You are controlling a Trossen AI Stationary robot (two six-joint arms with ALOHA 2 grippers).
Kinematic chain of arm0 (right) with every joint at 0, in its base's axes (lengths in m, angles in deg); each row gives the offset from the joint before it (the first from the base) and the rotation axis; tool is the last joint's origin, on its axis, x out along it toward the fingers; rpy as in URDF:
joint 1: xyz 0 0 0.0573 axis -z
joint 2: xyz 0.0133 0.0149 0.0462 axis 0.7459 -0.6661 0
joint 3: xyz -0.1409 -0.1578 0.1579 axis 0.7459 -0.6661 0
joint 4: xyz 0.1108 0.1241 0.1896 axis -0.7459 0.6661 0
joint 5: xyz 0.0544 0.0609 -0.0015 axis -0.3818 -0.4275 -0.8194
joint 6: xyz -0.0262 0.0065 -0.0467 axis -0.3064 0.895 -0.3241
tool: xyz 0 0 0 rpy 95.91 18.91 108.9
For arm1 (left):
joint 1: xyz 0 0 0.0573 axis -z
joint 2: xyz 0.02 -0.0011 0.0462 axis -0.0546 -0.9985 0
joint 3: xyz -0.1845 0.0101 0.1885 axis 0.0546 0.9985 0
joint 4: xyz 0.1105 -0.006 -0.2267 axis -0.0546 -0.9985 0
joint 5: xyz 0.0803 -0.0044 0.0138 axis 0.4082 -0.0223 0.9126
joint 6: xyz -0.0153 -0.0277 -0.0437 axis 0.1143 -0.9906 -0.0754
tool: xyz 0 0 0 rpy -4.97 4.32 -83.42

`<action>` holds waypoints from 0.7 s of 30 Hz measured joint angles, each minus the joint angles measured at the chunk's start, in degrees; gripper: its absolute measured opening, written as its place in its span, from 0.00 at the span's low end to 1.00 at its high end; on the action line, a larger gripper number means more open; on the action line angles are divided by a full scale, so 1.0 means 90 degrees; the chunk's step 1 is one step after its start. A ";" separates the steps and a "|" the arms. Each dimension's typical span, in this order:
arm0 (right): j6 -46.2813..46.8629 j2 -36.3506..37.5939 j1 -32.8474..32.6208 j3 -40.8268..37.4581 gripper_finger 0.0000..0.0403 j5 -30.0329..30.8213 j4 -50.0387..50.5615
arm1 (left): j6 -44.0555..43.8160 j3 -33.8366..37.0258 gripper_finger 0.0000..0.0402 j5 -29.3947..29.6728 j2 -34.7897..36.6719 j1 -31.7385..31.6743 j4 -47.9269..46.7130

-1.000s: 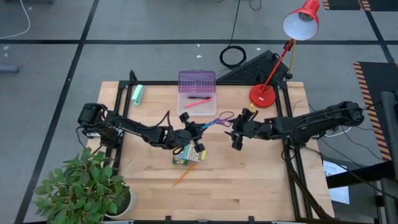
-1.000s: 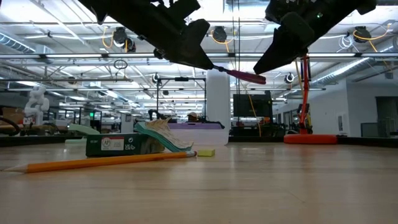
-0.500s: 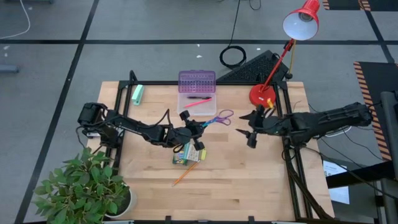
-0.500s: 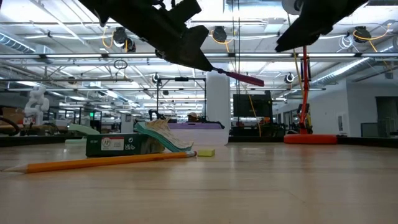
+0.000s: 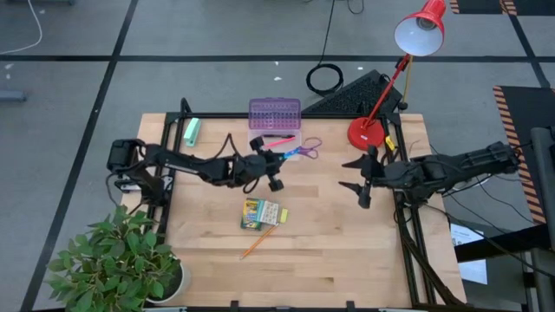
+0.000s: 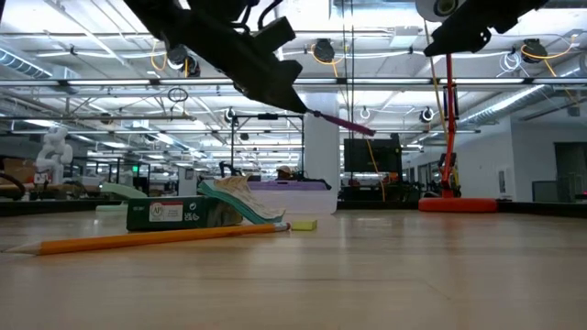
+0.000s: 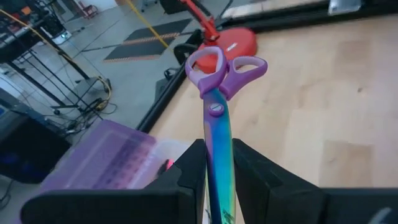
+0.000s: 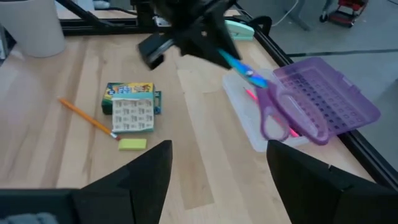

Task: Pack school essentials
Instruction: Put the purple scissors into the purple supply box

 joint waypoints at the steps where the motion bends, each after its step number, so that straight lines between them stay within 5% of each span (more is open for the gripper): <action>1: 0.0000 0.0000 -0.0021 0.0000 0.64 0.0000 0.0000 | 0.0034 0.0000 0.17 -0.0059 0.0055 -0.0085 -0.0082; 21: -0.0024 0.0051 -0.0068 -0.0236 0.64 0.0000 -0.0177 | -0.0078 0.0006 0.17 -0.1796 0.0871 -0.1785 -0.2085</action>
